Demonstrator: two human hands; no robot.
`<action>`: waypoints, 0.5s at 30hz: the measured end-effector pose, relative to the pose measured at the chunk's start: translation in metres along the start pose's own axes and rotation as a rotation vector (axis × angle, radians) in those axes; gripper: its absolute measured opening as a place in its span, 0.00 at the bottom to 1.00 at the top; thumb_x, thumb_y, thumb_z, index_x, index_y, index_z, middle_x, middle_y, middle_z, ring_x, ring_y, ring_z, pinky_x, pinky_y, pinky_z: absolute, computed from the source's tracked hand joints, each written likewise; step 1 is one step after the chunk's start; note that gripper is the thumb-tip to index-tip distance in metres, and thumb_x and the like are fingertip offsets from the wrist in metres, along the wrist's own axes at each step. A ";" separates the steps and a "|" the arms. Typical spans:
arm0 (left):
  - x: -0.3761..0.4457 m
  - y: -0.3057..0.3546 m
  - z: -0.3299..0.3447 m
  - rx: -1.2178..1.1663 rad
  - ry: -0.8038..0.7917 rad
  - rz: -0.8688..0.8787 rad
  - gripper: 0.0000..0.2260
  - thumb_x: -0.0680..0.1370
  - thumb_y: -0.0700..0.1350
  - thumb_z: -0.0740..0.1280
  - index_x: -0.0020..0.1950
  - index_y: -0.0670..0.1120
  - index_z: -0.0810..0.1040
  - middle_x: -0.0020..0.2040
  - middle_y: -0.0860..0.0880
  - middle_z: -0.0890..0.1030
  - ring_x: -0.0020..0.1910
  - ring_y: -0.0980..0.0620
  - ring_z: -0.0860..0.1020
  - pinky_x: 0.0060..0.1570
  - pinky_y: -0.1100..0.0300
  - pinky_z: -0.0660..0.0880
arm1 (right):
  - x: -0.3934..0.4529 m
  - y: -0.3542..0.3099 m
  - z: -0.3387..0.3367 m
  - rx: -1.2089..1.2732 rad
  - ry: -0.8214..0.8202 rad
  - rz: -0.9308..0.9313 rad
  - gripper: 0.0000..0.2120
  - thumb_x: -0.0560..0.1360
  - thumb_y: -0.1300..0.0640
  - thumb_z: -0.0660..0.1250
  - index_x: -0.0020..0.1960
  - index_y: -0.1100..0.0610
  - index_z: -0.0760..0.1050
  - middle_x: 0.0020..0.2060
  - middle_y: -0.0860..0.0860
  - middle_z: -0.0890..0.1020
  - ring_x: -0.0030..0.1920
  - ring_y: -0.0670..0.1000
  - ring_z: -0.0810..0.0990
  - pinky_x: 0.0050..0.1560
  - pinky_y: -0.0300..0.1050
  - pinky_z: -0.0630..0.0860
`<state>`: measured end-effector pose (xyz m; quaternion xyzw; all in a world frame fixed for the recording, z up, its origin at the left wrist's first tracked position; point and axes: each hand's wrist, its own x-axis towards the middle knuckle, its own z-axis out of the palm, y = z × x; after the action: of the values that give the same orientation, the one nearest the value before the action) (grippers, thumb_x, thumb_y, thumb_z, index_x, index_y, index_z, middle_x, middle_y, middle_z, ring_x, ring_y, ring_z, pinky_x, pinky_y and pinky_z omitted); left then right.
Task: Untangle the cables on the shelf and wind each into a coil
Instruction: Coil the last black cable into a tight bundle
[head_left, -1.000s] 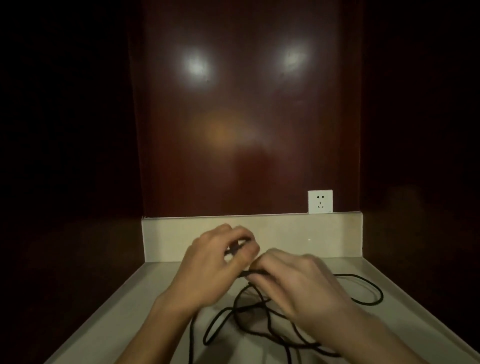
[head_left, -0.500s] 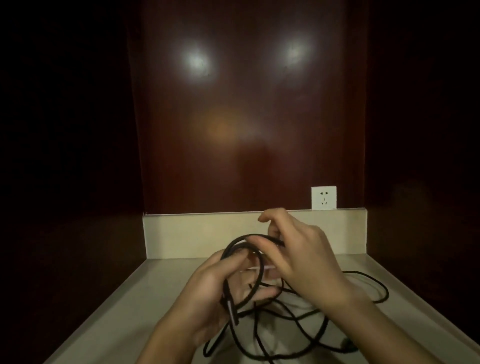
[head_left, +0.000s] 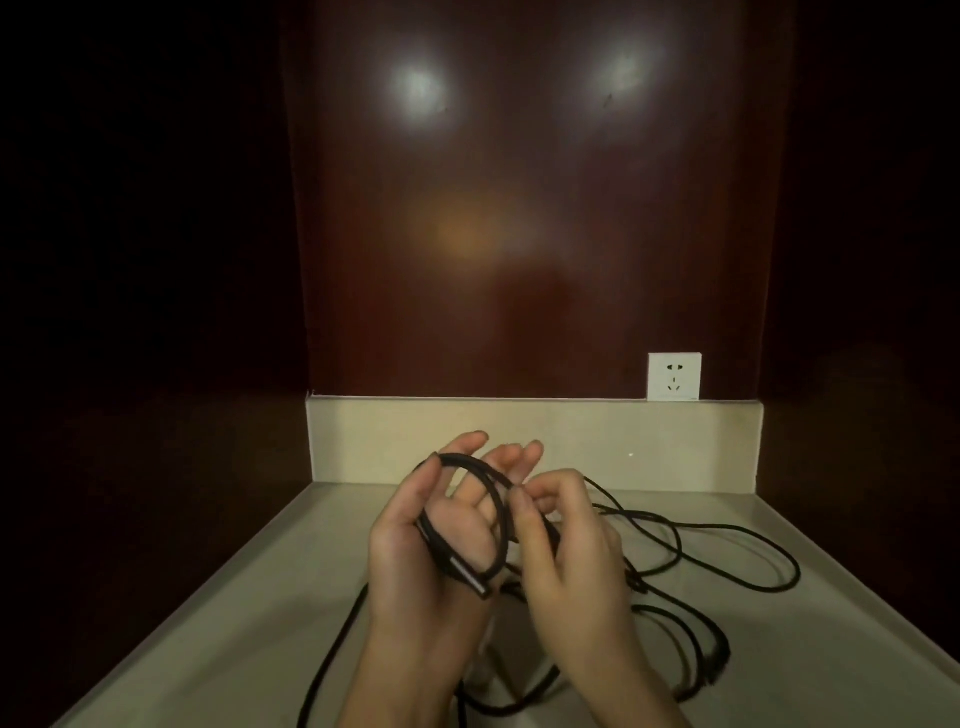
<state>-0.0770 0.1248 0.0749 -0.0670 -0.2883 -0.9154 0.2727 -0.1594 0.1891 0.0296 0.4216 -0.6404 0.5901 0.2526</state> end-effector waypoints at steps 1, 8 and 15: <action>0.000 -0.001 -0.001 0.004 0.011 0.027 0.14 0.79 0.48 0.58 0.56 0.41 0.76 0.48 0.40 0.82 0.58 0.38 0.82 0.59 0.41 0.74 | -0.002 -0.002 0.000 0.062 -0.022 0.053 0.07 0.80 0.53 0.64 0.44 0.47 0.70 0.39 0.42 0.80 0.37 0.41 0.79 0.34 0.29 0.69; 0.003 -0.011 -0.006 0.127 0.068 0.246 0.16 0.81 0.55 0.56 0.52 0.43 0.74 0.38 0.45 0.75 0.39 0.47 0.79 0.58 0.42 0.76 | -0.008 -0.008 -0.009 0.972 -0.146 0.796 0.10 0.72 0.55 0.70 0.43 0.61 0.72 0.28 0.54 0.69 0.19 0.46 0.59 0.19 0.34 0.56; 0.003 -0.016 -0.007 0.170 0.148 0.492 0.18 0.82 0.59 0.53 0.51 0.46 0.73 0.37 0.48 0.72 0.34 0.52 0.72 0.34 0.59 0.71 | -0.013 -0.020 -0.014 0.929 -0.385 0.788 0.06 0.69 0.50 0.69 0.39 0.53 0.79 0.28 0.54 0.72 0.22 0.48 0.65 0.22 0.37 0.60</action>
<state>-0.0878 0.1302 0.0622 -0.0450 -0.3184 -0.7965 0.5120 -0.1383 0.2067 0.0324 0.3182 -0.4587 0.7687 -0.3121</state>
